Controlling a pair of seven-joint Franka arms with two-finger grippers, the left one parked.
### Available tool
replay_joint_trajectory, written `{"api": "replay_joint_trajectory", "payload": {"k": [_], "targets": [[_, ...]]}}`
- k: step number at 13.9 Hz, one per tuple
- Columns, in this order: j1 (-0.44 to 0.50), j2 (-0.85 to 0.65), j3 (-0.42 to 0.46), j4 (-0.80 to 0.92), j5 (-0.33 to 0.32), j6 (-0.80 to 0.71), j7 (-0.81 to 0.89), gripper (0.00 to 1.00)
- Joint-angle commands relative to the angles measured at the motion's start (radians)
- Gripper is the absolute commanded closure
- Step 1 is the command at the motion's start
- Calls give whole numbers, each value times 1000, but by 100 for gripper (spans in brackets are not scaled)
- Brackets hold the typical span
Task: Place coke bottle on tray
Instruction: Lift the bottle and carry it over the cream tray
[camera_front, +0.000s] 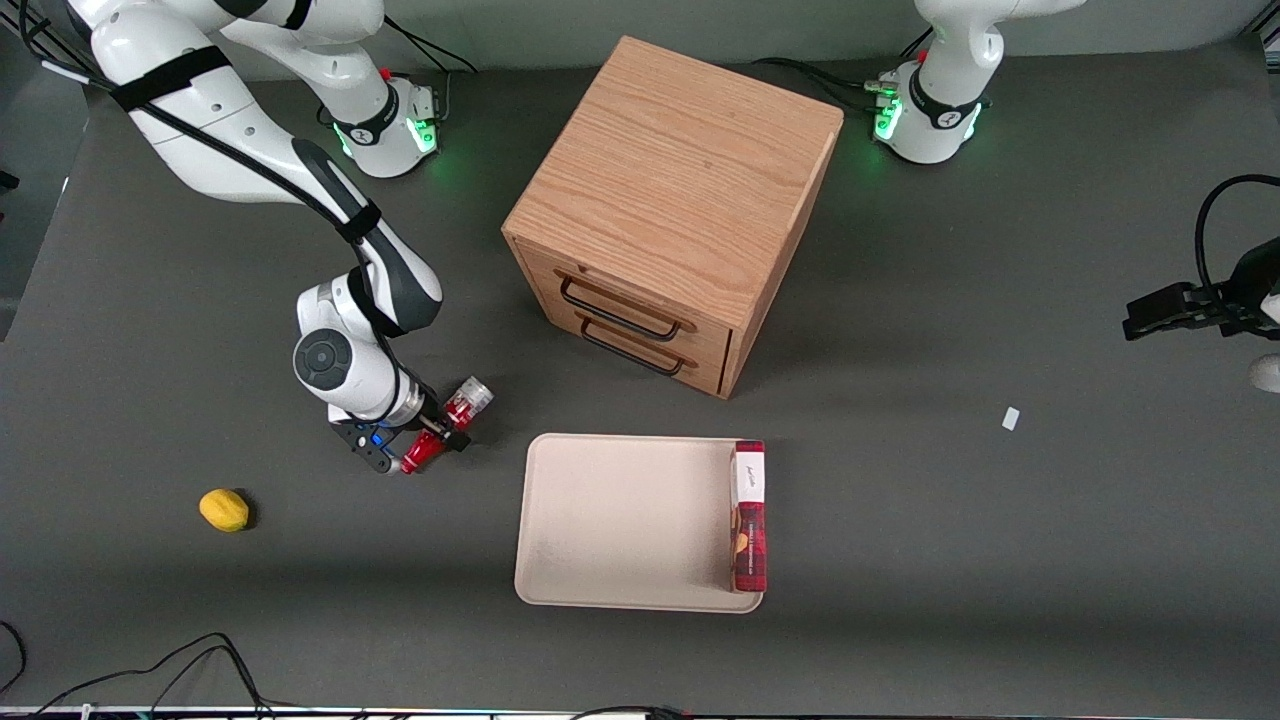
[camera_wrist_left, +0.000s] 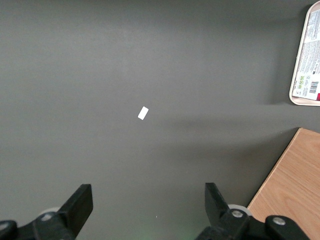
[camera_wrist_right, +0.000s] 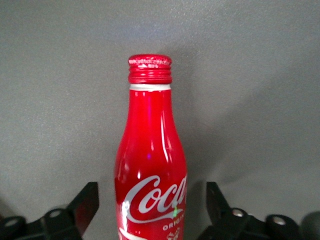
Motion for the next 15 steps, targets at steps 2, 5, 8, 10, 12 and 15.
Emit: {"api": "replay_joint_trajectory", "payload": {"k": [2, 5, 8, 10, 12, 15], "targets": [[7, 5, -5, 1, -37, 22, 37, 90], [7, -4, -5, 6, -37, 17, 31, 100], [-1, -56, -2, 19, -40, -18, 2, 100], [-9, -99, 5, 79, -31, -126, -100, 100], [-6, -121, 22, 183, -28, -272, -185, 100], [8, -135, 61, 352, -31, -456, -275, 100]]}}
